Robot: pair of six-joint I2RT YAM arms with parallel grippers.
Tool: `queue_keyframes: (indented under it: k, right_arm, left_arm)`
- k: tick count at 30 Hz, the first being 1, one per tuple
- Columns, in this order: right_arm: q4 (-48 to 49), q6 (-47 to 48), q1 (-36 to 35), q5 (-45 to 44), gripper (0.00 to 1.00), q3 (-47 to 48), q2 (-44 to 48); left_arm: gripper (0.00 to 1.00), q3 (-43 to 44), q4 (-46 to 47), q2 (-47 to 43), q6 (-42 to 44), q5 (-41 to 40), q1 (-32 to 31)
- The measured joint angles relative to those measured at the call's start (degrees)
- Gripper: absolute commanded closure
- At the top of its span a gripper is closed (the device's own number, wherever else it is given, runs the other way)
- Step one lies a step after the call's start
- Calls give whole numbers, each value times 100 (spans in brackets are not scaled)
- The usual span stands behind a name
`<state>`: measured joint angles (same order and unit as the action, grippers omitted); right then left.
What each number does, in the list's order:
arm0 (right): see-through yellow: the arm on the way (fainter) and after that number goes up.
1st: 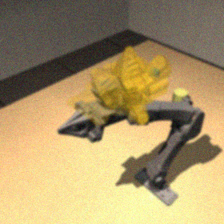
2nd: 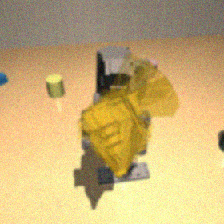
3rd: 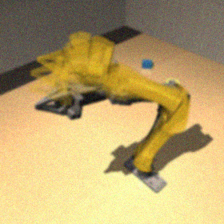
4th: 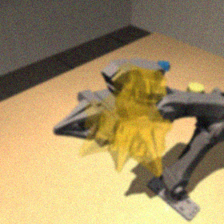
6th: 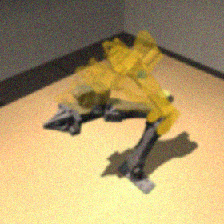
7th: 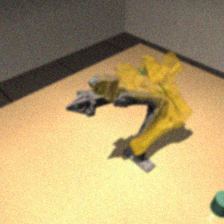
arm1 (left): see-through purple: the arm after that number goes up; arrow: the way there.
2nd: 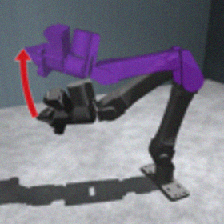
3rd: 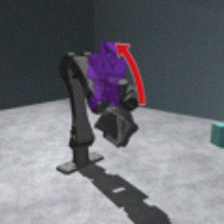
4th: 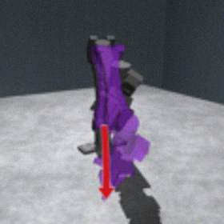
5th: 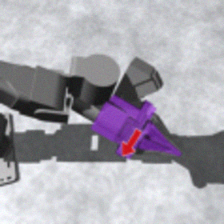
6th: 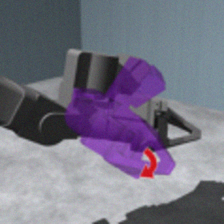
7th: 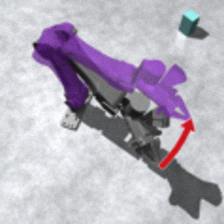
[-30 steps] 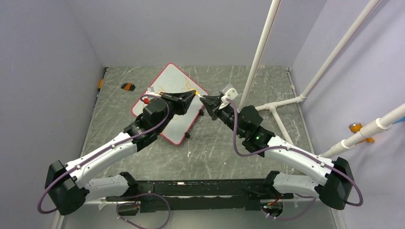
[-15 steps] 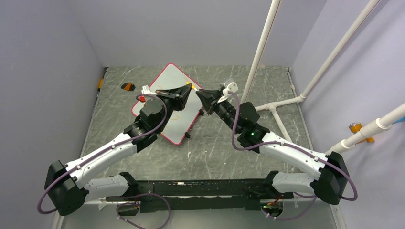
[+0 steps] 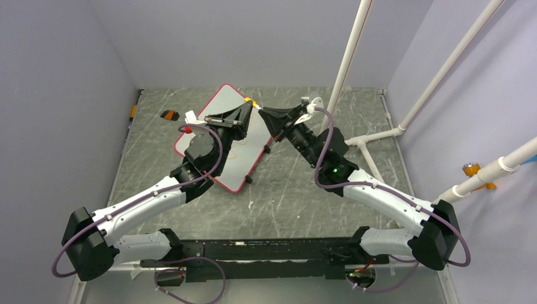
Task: Write a sentence on the whiteboard
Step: Insert the whiteboard marker without the cap into the pen cap, then put down the whiteboard marker at the center of the board.
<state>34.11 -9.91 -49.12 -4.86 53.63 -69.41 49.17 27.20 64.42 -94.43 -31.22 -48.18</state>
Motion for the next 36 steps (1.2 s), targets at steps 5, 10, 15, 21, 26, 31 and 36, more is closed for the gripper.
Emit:
queue_keyframes:
  k: [5,10,15,21,26,31,36]
  right_arm:
    - [111,-378,256,391,100,2,-2]
    - [229,-520,378,684,100,2,7]
    - [212,-507,389,752,100,2,92]
    - [85,-426,339,848,100,-4,186]
    - [-44,-398,317,846,100,-7,192]
    - [-192,-382,317,802,100,-39,192]
    - [-448,-315,299,636,100,-81,192]
  left_arm:
    - [100,2,415,144,184,-184,-107]
    - [100,7,619,146,420,-262,-179]
    - [84,9,632,87,669,-317,-229]
    - [66,-7,378,-131,885,92,-621]
    - [55,-44,208,-216,979,363,-697]
    - [39,-120,125,-262,994,702,-782]
    - [23,-275,-212,-560,1080,960,-898]
